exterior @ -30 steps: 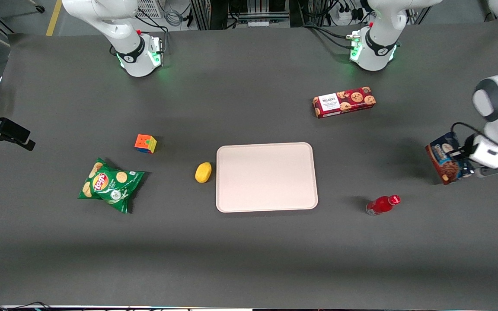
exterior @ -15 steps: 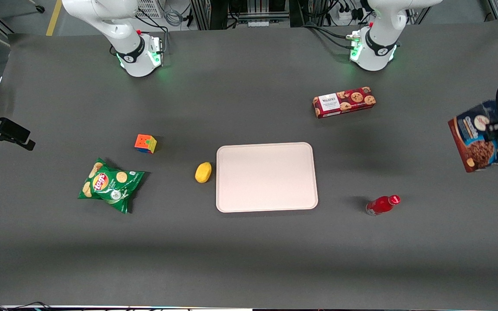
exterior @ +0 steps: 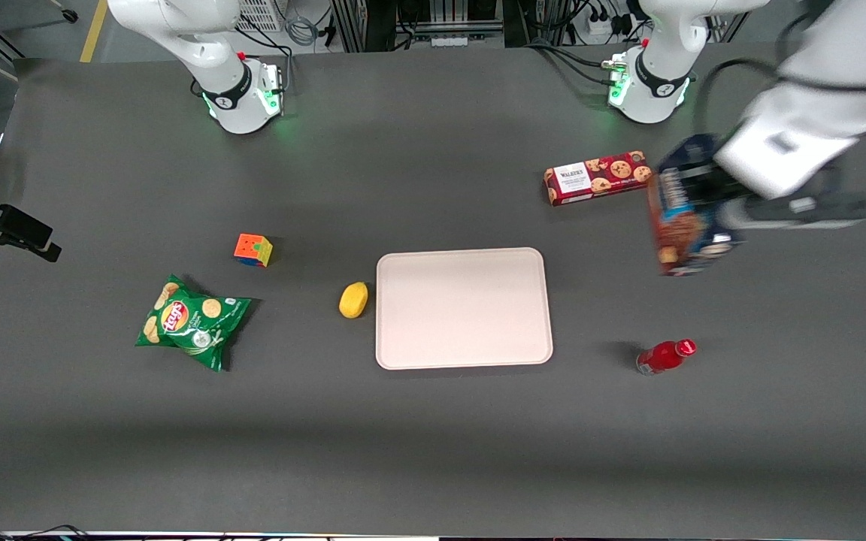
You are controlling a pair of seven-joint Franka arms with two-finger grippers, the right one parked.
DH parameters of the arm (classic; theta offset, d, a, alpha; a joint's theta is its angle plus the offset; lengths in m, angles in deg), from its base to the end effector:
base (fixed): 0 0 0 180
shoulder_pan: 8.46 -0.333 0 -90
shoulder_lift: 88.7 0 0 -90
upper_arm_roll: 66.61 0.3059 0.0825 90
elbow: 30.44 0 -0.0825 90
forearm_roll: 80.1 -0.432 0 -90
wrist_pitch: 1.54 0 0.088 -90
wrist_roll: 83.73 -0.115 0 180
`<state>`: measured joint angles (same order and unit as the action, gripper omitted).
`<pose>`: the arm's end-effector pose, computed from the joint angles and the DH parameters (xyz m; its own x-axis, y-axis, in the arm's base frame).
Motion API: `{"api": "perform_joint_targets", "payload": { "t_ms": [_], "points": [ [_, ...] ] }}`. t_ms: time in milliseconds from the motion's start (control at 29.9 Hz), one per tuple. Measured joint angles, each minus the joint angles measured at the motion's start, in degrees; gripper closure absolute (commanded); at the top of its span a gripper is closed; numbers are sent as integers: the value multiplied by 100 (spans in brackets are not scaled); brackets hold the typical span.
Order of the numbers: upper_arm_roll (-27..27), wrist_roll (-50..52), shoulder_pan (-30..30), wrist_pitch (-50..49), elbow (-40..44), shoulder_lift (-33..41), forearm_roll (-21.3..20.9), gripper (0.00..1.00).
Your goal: Place cookie box on tray
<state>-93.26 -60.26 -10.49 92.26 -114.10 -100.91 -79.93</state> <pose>0.6132 -0.2522 0.5480 0.9986 -0.0136 -0.0518 -0.0092 -0.9964 0.0841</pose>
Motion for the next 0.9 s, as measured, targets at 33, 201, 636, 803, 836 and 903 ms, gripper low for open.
{"api": "perform_joint_targets", "payload": {
  "t_ms": [33, 201, 636, 803, 836, 903],
  "points": [
    [-81, 118, 3, 250, -119, -127, -3, 100],
    [-393, 597, 49, 1316, -731, -701, -265, 100],
    [-517, 1003, 111, 3164, -1700, -1575, -992, 100],
    [-518, 1141, 112, 3671, -2040, -1692, -1239, 100],
    [-518, 1197, 112, 3719, -2073, -1709, -1321, 100],
    [-518, 1297, 112, 3767, -2108, -1742, -1471, 100]
  ]
}}
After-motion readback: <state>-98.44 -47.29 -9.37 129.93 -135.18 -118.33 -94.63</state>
